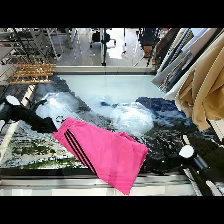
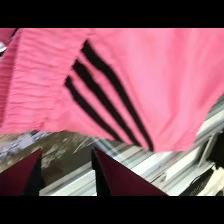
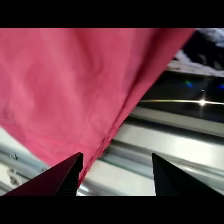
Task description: Fold the clothes and pants, and hang the long-sleeved shirts on hangers.
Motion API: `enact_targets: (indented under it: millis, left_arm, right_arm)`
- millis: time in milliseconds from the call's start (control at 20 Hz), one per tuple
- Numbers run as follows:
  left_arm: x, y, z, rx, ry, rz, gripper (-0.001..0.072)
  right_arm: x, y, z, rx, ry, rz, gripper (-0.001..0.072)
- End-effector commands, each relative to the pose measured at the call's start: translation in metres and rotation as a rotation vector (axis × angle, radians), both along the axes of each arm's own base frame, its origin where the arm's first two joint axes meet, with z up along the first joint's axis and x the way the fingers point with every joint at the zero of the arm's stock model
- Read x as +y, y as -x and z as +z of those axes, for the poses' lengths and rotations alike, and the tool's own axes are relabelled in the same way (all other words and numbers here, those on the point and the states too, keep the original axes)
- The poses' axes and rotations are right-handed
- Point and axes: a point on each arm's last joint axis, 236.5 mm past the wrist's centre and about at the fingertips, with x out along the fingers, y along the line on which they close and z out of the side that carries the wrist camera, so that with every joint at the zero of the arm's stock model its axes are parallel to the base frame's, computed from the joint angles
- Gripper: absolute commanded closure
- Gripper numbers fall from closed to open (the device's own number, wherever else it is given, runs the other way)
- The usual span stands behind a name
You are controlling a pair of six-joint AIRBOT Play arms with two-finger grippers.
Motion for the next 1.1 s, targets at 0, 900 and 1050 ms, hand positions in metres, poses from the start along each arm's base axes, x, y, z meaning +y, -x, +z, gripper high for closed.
enact_targets:
  millis: [0, 900, 1050]
  left_arm:
    - [-0.033, -0.02, 0.033, -0.169, 0.088, -0.049, 0.0432]
    - [-0.174, 0.019, -0.042, -0.321, 0.105, -0.544, 0.0696]
    - [-0.201, 0.01, -0.088, -0.298, 0.08, -0.503, 0.0696]
  right_arm:
    - [0.0, -0.008, -0.022, -0.042, -0.041, -0.124, 0.0194]
    - [-0.125, -0.129, 0.042, -0.369, 0.539, 0.042, 0.0705]
    - [-0.097, -0.154, 0.087, -0.46, 0.455, 0.027, 0.0705]
